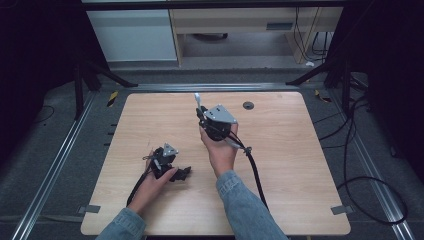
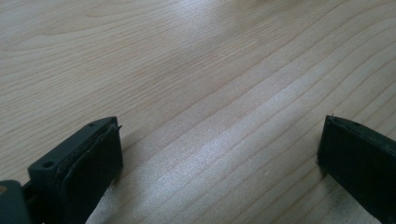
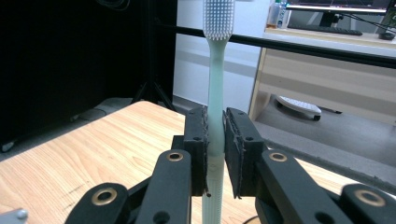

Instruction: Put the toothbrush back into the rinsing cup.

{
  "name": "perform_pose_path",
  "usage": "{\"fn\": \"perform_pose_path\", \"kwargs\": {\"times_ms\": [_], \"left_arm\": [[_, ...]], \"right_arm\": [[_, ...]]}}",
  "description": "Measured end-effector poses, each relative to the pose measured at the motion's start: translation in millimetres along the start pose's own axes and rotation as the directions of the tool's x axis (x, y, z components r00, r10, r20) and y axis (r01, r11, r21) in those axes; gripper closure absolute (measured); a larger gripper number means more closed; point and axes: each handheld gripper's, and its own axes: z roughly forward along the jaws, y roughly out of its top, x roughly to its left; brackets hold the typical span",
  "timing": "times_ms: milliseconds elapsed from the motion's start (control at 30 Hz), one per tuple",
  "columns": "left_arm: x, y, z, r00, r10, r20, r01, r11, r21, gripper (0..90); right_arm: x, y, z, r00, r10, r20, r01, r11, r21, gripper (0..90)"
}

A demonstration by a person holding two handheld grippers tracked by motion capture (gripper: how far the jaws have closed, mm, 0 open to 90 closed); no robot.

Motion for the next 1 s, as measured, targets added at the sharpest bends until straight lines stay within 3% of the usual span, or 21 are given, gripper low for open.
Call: {"fn": "perform_pose_path", "kwargs": {"times_ms": [533,1000], "left_arm": [[0.0,0.1,0.1,1.0000,0.001,0.002,-0.001,1.0000,0.000,0.0],[-0.2,0.1,0.2,1.0000,-0.002,0.002,0.002,1.0000,0.001,0.0]], "right_arm": [[-0.3,-15.3,5.3,0.9999,0.011,-0.001,-0.011,0.999,0.030,79.3],[-0.3,-25.6,6.7,0.9996,0.022,-0.018,-0.022,1.000,0.019,79.3]]}}
